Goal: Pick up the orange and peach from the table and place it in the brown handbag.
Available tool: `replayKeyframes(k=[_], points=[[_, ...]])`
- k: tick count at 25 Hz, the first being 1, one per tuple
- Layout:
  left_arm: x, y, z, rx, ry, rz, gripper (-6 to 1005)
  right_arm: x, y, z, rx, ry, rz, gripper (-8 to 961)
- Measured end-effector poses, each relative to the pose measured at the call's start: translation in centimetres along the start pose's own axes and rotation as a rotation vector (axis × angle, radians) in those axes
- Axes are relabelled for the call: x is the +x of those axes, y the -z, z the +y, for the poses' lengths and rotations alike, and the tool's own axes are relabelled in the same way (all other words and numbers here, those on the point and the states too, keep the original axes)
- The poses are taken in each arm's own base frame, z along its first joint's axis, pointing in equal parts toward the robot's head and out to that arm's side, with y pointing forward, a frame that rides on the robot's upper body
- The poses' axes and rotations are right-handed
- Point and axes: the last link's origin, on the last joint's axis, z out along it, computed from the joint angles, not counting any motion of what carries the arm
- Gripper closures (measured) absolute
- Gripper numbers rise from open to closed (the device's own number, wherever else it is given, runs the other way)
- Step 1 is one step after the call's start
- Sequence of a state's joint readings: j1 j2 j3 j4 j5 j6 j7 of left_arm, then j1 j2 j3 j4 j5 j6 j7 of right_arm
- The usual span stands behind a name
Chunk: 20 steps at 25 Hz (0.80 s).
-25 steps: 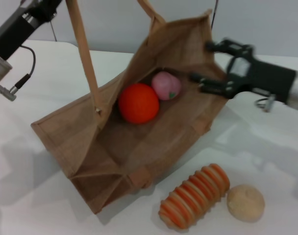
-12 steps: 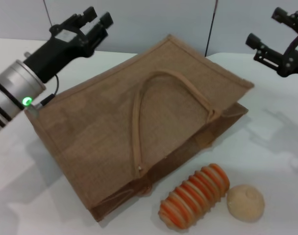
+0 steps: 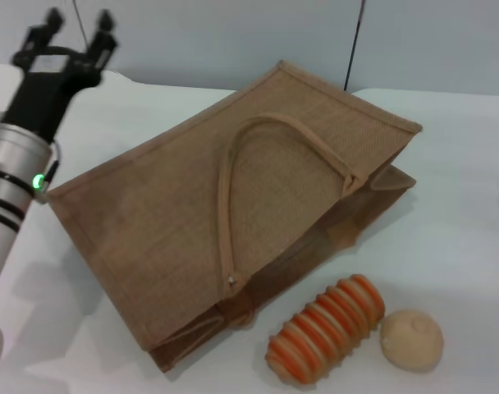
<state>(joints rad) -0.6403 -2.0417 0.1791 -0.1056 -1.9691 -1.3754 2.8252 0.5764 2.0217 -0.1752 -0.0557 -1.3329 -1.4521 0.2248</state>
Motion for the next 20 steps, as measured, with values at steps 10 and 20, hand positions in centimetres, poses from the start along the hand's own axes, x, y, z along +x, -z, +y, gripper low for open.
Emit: replayKeyframes(k=[10,20], points=[[0.03,0.74,-1.38,0.089,0.024,0.011,235,0.30,0.91,-0.58,0.086,0.033,0.006,132],[0.03,0.71,-1.25,0.087,0.029,0.013,240,0.13,1.03,-0.42,0.087,0.025,-0.009,132]])
